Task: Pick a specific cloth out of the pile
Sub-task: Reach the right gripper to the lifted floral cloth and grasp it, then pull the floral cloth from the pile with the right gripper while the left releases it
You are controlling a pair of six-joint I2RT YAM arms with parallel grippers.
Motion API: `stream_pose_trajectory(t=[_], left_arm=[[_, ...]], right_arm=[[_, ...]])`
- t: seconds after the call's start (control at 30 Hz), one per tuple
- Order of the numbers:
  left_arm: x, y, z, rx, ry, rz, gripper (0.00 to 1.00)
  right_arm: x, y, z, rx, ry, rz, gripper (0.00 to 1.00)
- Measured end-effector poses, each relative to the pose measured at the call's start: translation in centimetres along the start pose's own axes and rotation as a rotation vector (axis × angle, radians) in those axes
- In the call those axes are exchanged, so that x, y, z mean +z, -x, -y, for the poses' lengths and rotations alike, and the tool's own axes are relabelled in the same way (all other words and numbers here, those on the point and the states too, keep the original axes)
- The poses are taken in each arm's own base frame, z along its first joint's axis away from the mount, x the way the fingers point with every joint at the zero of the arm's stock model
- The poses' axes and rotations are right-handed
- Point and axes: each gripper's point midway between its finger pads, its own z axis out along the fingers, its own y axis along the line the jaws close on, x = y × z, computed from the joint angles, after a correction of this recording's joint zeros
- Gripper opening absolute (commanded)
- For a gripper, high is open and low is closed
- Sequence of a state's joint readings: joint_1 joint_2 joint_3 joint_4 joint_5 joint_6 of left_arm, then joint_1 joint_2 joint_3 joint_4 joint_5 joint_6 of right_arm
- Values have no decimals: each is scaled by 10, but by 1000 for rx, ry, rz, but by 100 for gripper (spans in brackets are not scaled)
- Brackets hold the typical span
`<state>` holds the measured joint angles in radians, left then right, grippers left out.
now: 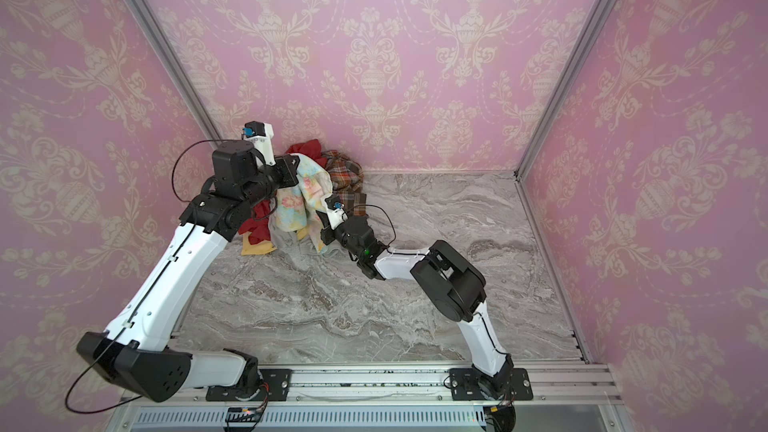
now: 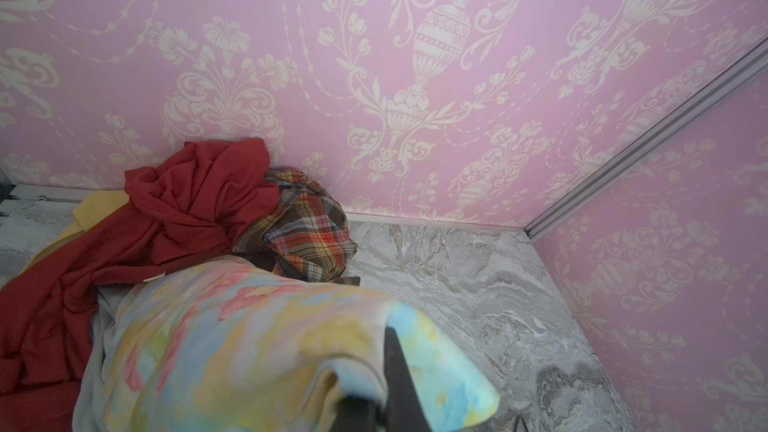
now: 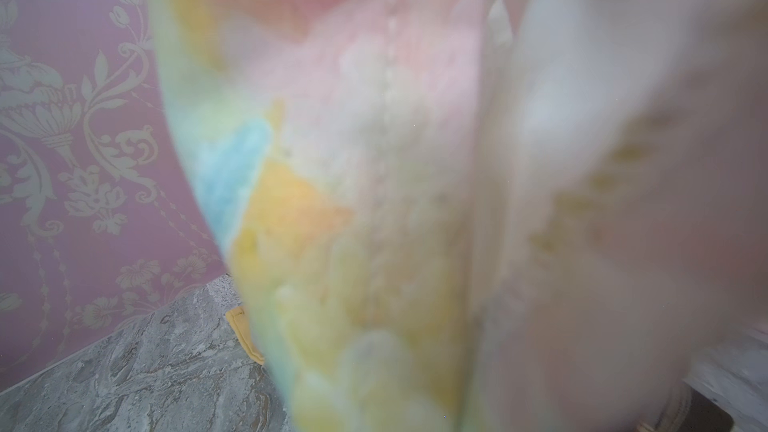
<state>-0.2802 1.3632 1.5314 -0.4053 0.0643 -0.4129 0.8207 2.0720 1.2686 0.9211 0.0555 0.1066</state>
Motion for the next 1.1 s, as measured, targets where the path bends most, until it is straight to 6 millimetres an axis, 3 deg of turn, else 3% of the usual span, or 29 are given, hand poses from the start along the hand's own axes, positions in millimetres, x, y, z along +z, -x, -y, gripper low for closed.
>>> stream_pose_trajectory(t=[0.2, 0.4, 0.67, 0.9, 1.1], left_arm=[[6, -17, -12, 3, 36, -34, 0], [-1, -31, -20, 4, 52, -46, 1], [-21, -44, -25, 14, 46, -37, 24], [-23, -79, -37, 18, 51, -86, 47], [-23, -106, -39, 15, 17, -132, 61]], right_arm=[[-19, 28, 4, 4, -38, -52, 0], [-23, 64, 16, 33, -67, -98, 0], [-26, 92, 54, 123, -126, -161, 0], [-32, 110, 74, 176, -153, -203, 0], [-42, 153, 80, 194, -159, -178, 0]])
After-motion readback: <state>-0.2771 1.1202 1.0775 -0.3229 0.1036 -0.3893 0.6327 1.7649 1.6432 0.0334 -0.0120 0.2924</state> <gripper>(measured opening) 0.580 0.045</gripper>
